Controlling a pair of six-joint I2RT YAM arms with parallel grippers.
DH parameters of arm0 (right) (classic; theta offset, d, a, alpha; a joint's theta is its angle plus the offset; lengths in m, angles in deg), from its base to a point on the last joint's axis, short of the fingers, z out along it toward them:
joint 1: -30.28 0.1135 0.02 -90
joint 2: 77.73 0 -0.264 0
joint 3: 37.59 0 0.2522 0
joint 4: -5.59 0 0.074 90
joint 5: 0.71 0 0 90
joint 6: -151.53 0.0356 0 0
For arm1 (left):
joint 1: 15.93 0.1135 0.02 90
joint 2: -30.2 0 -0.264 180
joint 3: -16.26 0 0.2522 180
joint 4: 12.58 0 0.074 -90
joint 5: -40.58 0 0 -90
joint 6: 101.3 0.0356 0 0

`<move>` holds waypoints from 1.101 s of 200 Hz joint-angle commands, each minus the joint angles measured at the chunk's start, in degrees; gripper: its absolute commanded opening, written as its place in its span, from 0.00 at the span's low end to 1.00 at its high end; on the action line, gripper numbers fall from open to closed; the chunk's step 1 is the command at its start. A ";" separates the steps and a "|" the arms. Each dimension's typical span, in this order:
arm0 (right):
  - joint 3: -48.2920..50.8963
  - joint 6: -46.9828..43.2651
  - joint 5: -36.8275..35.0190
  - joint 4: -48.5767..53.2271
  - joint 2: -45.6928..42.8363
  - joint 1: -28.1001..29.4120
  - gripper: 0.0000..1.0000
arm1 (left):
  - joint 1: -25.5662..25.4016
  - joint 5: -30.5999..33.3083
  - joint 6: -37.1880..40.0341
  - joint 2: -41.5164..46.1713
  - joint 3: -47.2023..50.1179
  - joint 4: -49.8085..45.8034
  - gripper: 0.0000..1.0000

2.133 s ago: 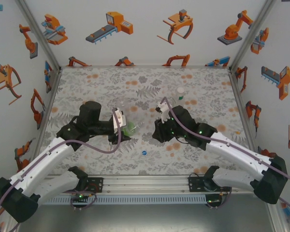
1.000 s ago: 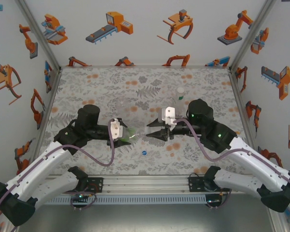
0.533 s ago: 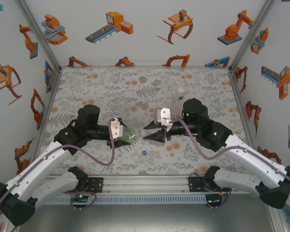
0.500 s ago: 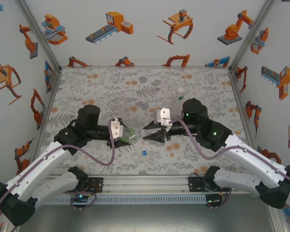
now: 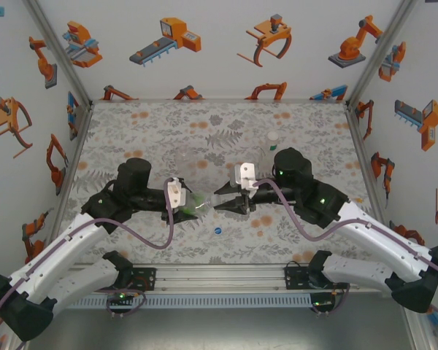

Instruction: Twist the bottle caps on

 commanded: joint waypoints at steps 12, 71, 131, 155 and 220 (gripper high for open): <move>-2.20 -0.66 0.55 -1.23 0.12 0.75 0.11 | -0.24 -0.09 -0.77 -0.53 -1.44 -0.55 0.00; -6.26 -4.80 -0.01 7.10 2.19 1.16 0.09 | -0.26 0.06 -0.82 -1.23 -1.97 -1.30 0.00; -11.03 -8.82 0.19 15.10 4.74 2.10 0.02 | -0.29 0.09 -0.97 -1.83 -2.54 -2.29 0.00; -11.63 -9.34 0.15 15.80 5.28 2.54 0.00 | -0.28 0.06 -1.04 -1.70 -2.58 -2.29 0.00; -11.55 -12.40 -1.65 16.34 4.98 4.23 0.00 | -0.24 -1.68 -1.43 -1.25 -2.75 -2.29 0.00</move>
